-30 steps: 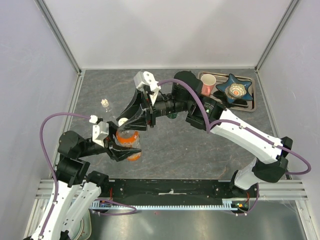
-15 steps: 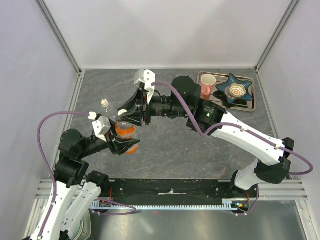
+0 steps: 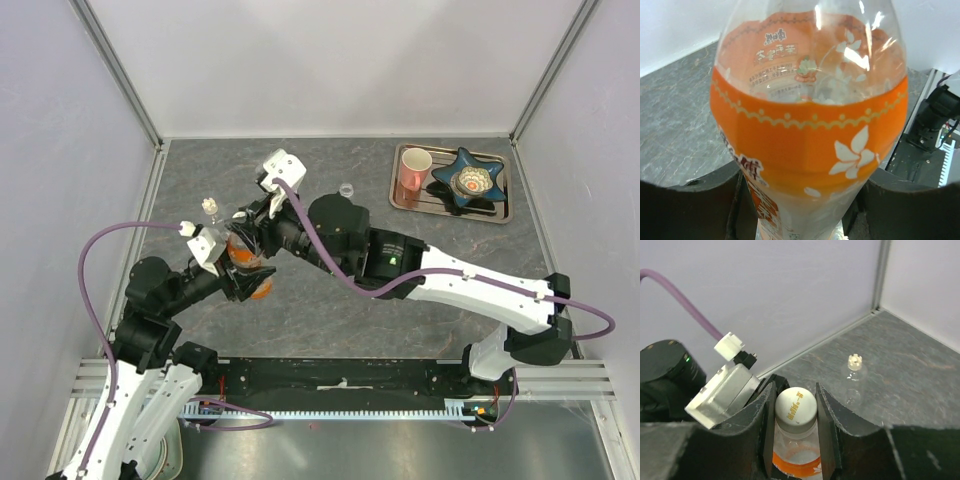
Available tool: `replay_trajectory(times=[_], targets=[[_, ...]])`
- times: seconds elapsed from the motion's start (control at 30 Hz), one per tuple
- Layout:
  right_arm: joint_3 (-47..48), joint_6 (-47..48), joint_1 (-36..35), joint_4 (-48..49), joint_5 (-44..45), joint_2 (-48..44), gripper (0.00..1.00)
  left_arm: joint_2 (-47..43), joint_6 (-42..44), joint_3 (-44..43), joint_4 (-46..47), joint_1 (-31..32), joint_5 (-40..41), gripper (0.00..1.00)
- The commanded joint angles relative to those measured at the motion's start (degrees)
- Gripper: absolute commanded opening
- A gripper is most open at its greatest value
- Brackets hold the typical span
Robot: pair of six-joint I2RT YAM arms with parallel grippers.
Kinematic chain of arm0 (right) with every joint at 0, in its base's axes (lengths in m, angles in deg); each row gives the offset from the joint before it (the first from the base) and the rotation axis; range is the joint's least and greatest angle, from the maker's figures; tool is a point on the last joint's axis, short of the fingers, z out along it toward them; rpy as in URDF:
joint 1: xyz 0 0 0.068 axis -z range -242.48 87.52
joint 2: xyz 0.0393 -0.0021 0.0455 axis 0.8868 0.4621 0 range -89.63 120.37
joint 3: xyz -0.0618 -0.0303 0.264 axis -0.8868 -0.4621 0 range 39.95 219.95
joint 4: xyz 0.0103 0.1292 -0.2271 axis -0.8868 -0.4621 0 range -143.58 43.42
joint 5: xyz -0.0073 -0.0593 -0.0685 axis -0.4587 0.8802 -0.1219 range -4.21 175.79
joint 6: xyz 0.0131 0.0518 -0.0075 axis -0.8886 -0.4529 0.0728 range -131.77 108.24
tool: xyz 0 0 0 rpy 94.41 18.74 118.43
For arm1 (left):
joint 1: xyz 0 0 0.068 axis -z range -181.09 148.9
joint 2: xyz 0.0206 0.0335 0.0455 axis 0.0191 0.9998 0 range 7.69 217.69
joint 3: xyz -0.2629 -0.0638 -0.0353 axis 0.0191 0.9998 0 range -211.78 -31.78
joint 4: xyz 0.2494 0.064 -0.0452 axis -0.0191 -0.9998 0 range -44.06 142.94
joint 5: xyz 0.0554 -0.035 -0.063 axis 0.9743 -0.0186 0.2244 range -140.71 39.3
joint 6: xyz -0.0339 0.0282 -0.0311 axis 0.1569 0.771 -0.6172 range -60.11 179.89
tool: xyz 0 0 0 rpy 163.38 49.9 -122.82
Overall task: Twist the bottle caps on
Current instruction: Screw the bottle cap onto the plastic bottle.
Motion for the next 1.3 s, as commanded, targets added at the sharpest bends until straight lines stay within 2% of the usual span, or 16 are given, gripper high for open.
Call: replay_trajectory(times=[0.0,0.2,0.27,0.3,0.33,0.6,0.77,0.87,0.93,1.17,1.27], targets=[[-3.12,-7.74,-5.67,-11.24,9.14,5.44,0.00,-0.36,0.85,-0.12,9.63,-0.64,9.50,0.02],[0.74,-11.08,-9.98,-12.46,24.26,10.98,0.00,-0.80,2.17,1.81,9.28,-0.64,12.49,0.02],[2.85,-11.52,-11.04,-12.90,26.98,12.91,0.07,-0.98,2.43,2.43,9.28,-0.64,12.67,0.02],[3.46,-11.70,-11.21,-12.90,28.65,13.44,0.17,-0.98,2.52,2.60,9.45,-0.64,12.76,0.02],[4.95,-11.96,-11.56,-12.90,29.36,13.88,0.20,-1.07,2.69,2.69,9.28,-0.64,12.85,0.02],[11.29,-10.65,-13.23,-12.55,34.29,17.58,0.39,-1.59,3.22,2.69,9.19,-0.73,14.60,0.02],[11.29,-8.02,-13.59,-10.27,31.58,15.39,0.47,-1.86,3.05,3.04,8.84,-0.73,14.08,0.02],[10.85,-5.47,-13.50,-8.86,29.21,12.49,0.55,-1.95,3.13,3.22,8.23,-0.64,13.12,0.02],[10.85,-4.67,-13.50,-7.73,27.27,9.95,0.66,-1.95,2.96,3.48,7.88,-0.73,12.41,0.02],[10.68,0.08,-12.71,-7.19,18.04,2.38,0.68,-2.03,3.05,3.40,7.00,-0.64,4.78,0.02],[10.15,0.52,-10.35,-9.12,7.18,-1.57,0.68,-1.86,2.69,3.31,6.73,-0.64,-0.39,0.02]])
